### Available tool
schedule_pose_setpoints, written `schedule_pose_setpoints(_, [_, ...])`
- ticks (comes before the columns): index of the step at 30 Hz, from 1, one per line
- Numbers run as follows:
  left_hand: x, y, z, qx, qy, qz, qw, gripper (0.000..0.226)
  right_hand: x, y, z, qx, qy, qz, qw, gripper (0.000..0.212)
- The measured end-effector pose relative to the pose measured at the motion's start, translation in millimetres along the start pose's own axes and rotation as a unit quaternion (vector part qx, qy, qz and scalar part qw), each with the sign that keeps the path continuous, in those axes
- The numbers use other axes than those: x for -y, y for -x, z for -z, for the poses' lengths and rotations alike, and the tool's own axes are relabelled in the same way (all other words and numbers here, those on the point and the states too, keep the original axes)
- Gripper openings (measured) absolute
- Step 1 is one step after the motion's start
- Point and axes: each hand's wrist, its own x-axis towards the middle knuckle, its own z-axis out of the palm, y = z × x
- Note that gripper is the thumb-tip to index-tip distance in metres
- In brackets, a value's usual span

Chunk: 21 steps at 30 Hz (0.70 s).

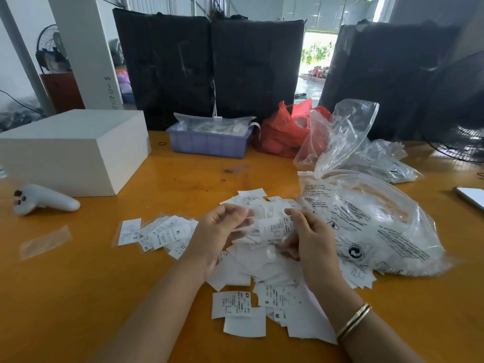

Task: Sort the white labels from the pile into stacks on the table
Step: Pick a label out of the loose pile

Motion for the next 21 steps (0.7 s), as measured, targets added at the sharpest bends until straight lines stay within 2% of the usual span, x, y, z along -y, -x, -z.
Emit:
schedule_pose_setpoints(2, [-1.0, 0.6, 0.0, 0.004, 0.039, 0.006, 0.999, 0.023, -0.1, -0.9, 0.9, 0.010, -0.037, -0.017, 0.999, 0.013])
schedule_pose_setpoints(4, [-0.8, 0.9, 0.4, 0.014, 0.047, 0.012, 0.999, 0.018, -1.3, -2.4, 0.8, 0.016, -0.070, -0.024, 0.997, 0.010])
schedule_pose_setpoints(7, [-2.6, 1.7, 0.3, 0.052, 0.095, 0.016, 0.994, 0.007, -0.9, -3.6, 0.5, 0.037, -0.111, -0.033, 0.993, 0.016])
schedule_pose_setpoints(10, [-4.9, 1.2, 1.6, 0.041, 0.118, 0.002, 0.992, 0.008, -1.0, -5.8, 3.3, 0.084, -0.190, -0.062, 0.976, 0.022])
schedule_pose_setpoints(12, [-4.2, 0.1, 2.5, 0.023, 0.120, 0.009, 0.992, 0.009, 0.7, -5.7, 5.2, 0.087, -0.158, -0.057, 0.982, 0.035])
schedule_pose_setpoints(15, [-3.6, 1.2, 1.6, 0.011, 0.081, 0.023, 0.996, 0.014, 2.3, -4.1, 5.0, 0.071, -0.071, -0.026, 0.995, 0.017])
schedule_pose_setpoints(17, [-3.8, 1.9, 0.2, 0.007, 0.055, 0.027, 0.998, 0.016, 3.5, -3.2, 5.5, 0.072, -0.058, -0.025, 0.995, 0.012])
schedule_pose_setpoints(19, [-4.0, 1.8, -0.6, 0.008, 0.039, 0.028, 0.999, 0.018, 4.7, -3.6, 7.2, 0.093, -0.146, -0.056, 0.983, 0.003])
schedule_pose_setpoints(21, [-4.5, 2.2, -0.6, 0.014, 0.034, 0.028, 0.999, 0.017, 7.2, -4.5, 9.5, 0.107, -0.240, -0.092, 0.961, 0.015])
